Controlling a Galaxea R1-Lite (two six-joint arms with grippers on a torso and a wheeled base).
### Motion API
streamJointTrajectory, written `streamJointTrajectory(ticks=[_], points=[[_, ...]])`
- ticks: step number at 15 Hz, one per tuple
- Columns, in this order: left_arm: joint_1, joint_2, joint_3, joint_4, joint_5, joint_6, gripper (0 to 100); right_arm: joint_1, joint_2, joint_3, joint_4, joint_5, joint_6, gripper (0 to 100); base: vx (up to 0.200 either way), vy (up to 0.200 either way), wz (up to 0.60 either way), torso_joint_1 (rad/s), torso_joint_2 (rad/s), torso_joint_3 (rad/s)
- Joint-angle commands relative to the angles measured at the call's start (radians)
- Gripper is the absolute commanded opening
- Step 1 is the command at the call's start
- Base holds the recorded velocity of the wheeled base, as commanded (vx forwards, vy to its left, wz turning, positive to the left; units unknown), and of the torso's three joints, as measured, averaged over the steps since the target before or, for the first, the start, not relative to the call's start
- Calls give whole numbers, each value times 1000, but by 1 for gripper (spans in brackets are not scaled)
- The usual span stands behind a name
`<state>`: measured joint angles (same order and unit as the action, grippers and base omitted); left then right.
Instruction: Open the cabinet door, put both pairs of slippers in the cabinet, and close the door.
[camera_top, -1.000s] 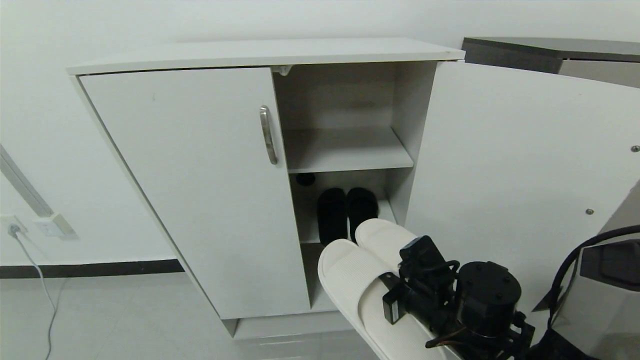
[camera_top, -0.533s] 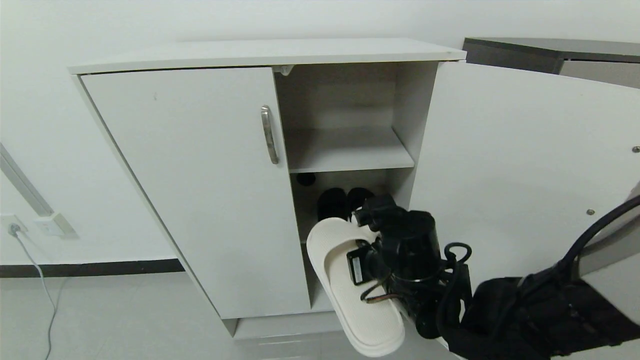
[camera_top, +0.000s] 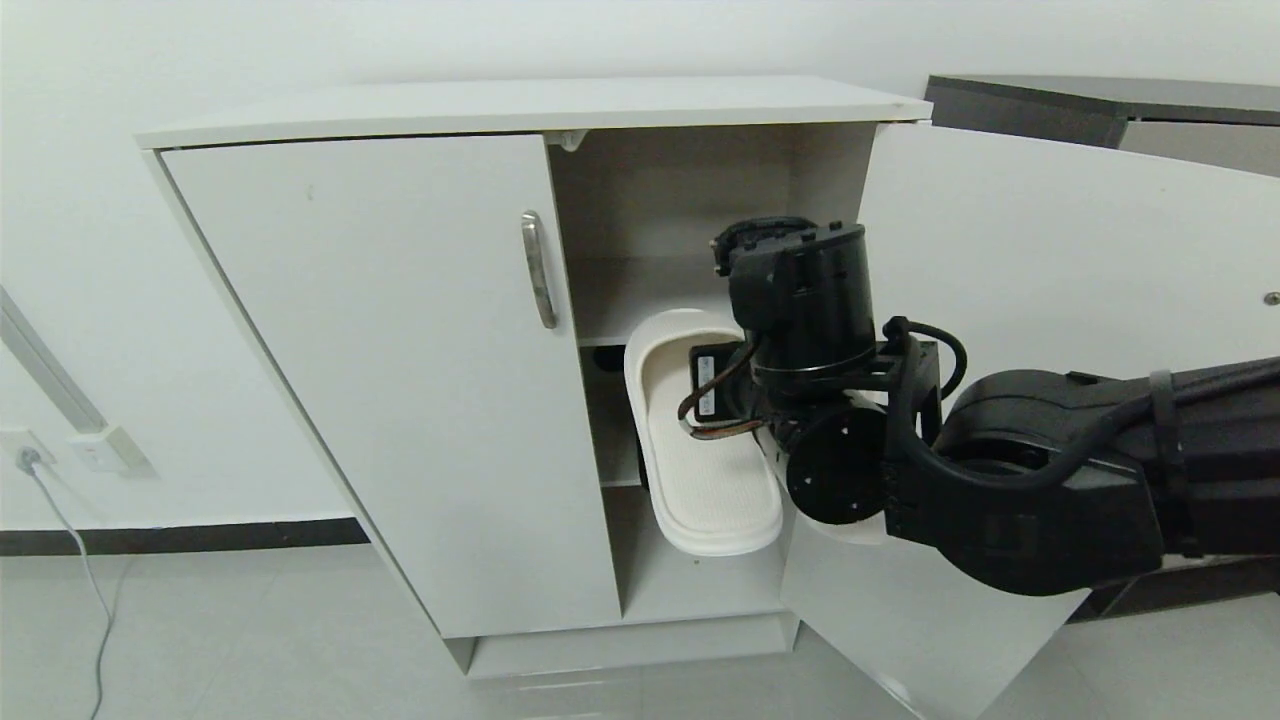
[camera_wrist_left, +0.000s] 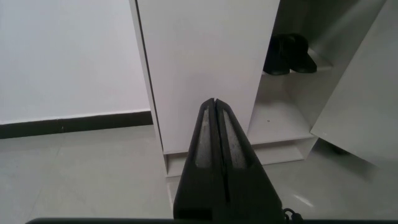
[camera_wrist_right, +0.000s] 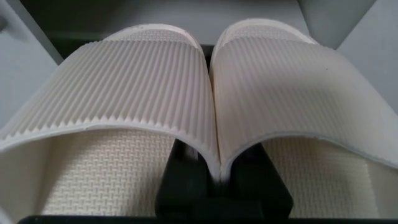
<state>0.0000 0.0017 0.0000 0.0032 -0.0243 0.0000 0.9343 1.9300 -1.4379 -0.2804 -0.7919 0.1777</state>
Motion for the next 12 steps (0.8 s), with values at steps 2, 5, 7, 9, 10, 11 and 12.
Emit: streamJointTrajectory(ticks=[2, 5, 7, 9, 10, 11, 12], points=[[0, 0, 0, 0, 0, 0, 0, 1, 26, -24, 4, -1, 3, 0, 0, 0, 0, 0, 0, 0], [0, 0, 0, 0, 0, 0, 0, 0, 37, -22, 4, -1, 5, 0, 0, 0, 0, 0, 0, 0], [0, 0, 0, 0, 0, 0, 0, 0, 38, -24, 4, -1, 6, 0, 0, 0, 0, 0, 0, 0], [0, 0, 0, 0, 0, 2, 0, 0, 40, -24, 3, -1, 6, 0, 200, 0, 0, 0, 0, 7], [0, 0, 0, 0, 0, 2, 0, 0, 43, -24, 3, -1, 6, 0, 200, 0, 0, -7, 2, 7], [0, 0, 0, 0, 0, 2, 0, 0, 43, -24, 3, -1, 13, 0, 200, 0, 0, 2, 2, 7], [0, 0, -2, 0, 0, 2, 0, 0, 44, -24, 3, -1, 13, 0, 200, 0, 0, 2, 2, 2]])
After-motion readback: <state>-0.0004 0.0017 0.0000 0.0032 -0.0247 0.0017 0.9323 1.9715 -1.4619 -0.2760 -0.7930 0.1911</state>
